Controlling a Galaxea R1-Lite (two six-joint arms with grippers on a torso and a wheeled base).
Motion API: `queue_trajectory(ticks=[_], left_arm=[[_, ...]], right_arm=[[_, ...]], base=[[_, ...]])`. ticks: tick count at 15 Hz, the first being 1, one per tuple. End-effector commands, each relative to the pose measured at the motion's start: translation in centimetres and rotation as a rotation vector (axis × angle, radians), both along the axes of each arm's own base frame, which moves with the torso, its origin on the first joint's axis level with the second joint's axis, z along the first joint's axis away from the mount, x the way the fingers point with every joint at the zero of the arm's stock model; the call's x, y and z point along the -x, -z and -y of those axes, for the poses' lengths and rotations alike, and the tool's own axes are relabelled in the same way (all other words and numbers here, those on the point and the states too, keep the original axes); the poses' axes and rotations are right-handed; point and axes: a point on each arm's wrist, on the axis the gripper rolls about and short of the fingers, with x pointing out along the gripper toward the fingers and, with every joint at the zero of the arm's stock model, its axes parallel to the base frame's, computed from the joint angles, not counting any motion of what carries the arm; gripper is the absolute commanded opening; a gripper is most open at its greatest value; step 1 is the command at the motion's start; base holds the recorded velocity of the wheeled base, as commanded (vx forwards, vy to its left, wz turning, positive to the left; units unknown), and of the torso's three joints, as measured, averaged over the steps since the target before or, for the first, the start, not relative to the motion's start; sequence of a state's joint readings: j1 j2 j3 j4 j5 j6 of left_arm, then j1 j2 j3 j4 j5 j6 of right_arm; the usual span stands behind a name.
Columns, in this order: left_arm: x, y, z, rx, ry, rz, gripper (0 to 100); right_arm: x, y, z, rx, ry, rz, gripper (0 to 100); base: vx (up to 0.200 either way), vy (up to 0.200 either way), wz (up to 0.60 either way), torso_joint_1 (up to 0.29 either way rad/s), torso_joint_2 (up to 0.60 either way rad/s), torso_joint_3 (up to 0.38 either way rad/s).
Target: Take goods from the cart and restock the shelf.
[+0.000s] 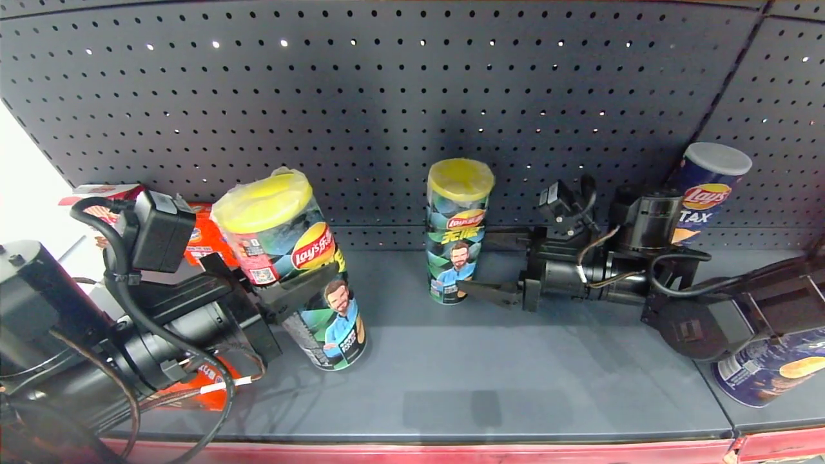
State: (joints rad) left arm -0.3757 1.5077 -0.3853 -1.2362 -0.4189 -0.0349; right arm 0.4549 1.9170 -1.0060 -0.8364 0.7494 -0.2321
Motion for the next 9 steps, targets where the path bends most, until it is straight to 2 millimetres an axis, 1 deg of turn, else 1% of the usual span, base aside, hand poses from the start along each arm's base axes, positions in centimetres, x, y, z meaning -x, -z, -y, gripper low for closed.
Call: queue_trajectory(ticks=[1,5,7,9], left_arm=[[0.0,0.0,0.0,0.000,0.000,-0.001,0],[0.0,0.0,0.0,0.000,0.000,-0.001,0],[0.1,0.1,0.0,-0.001,0.000,-0.001,0],[0.0,0.0,0.0,-0.001,0.000,0.001,0]], right_arm=[[1.1,-0.1,0.0,0.009,-0.016,0.009,100],[2.8,0.1,0.8,0.028,-0.016,0.003,100],[2.8,0.2,1.1,0.031,0.004,0.001,100],[2.0,0.0,1.1,0.027,0.034,0.010,100]], base=[[0.000,0.000,0.00,0.000,0.00,0.000],[0.000,0.000,0.00,0.000,0.00,0.000],[0.000,0.000,0.00,0.000,0.00,0.000],[0.000,0.000,0.00,0.000,0.00,0.000]])
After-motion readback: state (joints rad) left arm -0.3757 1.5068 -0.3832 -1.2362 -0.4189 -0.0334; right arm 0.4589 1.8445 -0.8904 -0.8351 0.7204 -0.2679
